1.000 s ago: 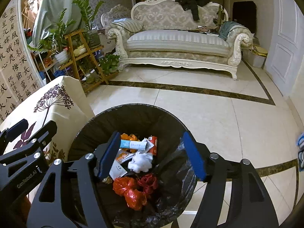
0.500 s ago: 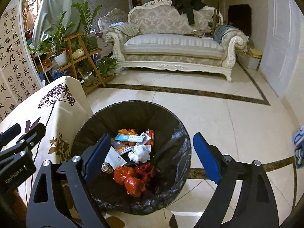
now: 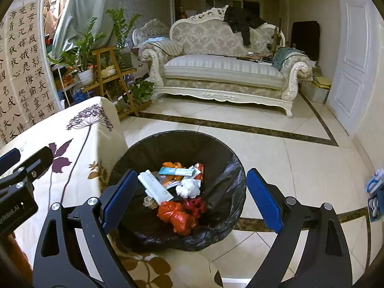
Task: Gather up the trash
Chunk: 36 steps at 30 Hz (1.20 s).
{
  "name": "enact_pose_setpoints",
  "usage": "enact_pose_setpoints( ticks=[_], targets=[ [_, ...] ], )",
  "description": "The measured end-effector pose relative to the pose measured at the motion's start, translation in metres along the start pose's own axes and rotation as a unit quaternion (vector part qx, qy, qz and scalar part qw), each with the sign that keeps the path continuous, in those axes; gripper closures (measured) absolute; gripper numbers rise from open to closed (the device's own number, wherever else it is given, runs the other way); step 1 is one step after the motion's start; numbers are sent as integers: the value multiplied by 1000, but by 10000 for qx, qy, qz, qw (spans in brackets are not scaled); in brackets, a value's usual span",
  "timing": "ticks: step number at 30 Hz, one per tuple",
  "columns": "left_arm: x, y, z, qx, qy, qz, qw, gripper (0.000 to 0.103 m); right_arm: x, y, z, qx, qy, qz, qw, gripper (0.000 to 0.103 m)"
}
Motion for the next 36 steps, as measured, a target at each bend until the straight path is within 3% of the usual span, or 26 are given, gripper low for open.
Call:
enact_pose_setpoints(
  ticks=[16,36],
  targets=[
    [-19,-10,42,234,159,230,9993,18,1,2,48,313,192,32,9993,13],
    [-18,-9,49,319,127,226,9992,18,0,1,57,383,204,53,9990,13]
  ],
)
Point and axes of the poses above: each gripper's, at about its wrist camera, not at the fingertips, and z roughly against the way its jaws point, x to its right, y to its top, the point moved 4 cm from there along -z, roughly the way its jaws point, and after that the axes turned 13 degrees about -y, right-handed, at the moved point
